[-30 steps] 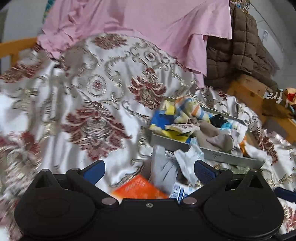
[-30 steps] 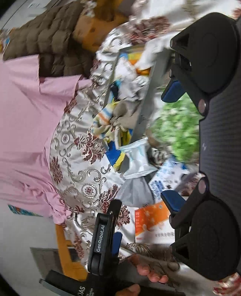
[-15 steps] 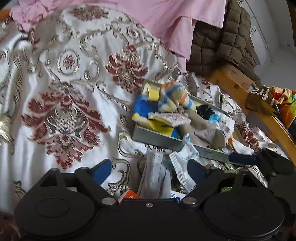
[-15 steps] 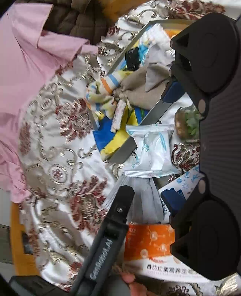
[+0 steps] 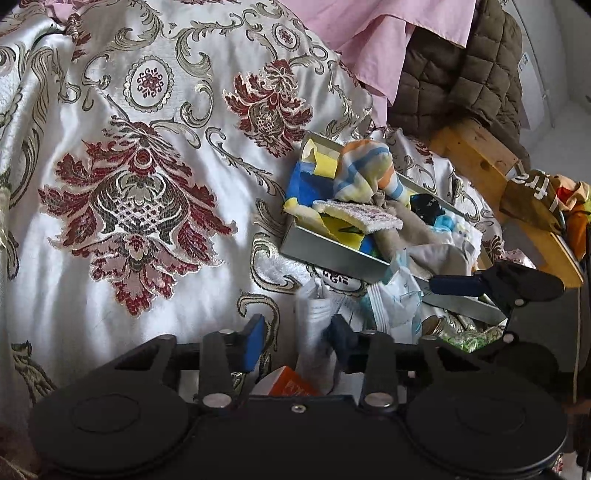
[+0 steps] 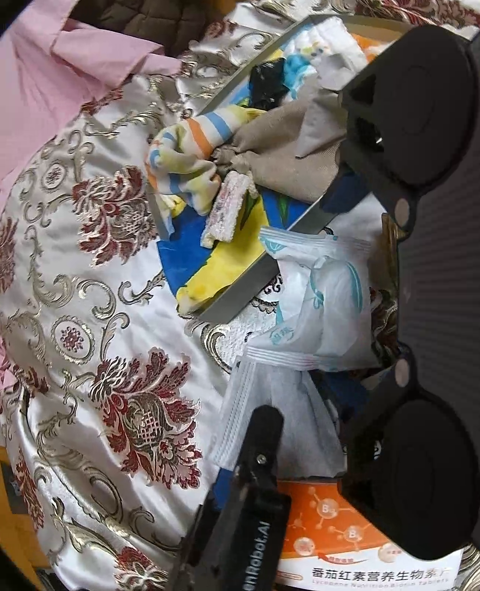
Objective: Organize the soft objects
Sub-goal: 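Grasp the grey face mask with the left tool while the right tool grasps the white wrapped pad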
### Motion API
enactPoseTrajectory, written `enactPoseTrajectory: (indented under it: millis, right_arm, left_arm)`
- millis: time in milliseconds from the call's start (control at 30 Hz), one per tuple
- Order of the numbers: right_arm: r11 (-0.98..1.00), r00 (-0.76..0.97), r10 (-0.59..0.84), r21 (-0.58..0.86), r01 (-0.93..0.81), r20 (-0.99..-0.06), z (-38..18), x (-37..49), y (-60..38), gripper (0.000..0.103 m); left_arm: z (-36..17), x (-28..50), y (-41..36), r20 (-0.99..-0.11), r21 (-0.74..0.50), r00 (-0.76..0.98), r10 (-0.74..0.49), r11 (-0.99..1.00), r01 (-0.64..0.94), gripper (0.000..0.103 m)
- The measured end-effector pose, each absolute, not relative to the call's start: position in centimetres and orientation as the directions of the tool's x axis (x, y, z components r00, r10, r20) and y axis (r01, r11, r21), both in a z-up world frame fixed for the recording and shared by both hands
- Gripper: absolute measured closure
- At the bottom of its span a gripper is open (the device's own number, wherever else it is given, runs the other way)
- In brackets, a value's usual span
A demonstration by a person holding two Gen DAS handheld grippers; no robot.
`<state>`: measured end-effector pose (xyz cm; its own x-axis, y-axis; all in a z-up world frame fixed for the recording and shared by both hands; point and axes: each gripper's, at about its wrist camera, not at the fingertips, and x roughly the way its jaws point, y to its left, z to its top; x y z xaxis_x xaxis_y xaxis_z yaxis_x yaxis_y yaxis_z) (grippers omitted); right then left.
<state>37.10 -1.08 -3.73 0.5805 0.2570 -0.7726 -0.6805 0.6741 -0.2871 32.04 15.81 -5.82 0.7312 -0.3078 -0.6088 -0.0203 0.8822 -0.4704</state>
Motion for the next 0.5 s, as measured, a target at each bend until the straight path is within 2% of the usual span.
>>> enactPoseTrajectory:
  millis: [233, 267, 500]
  right_arm:
    - [0.744, 0.542, 0.271, -0.184, -0.642, -0.795, -4.0, 38.5, -2.2, 0.029]
    - [0.749, 0.541, 0.273, -0.177, -0.638, -0.795, -4.0, 38.5, -2.3, 0.029]
    - [0.764, 0.566, 0.299, -0.162, -0.625, -0.769, -3.7, 38.0, -2.3, 0.034]
  left_arm:
    - [-5.9, 32.0, 15.6, -0.612, -0.463, 0.728, -0.310, 0.886, -0.012, 0.079]
    - [-5.9, 32.1, 15.6, -0.613, -0.463, 0.726, -0.311, 0.886, -0.011, 0.082]
    - [-6.0, 32.1, 15.6, -0.616, -0.468, 0.724, -0.310, 0.884, -0.021, 0.088]
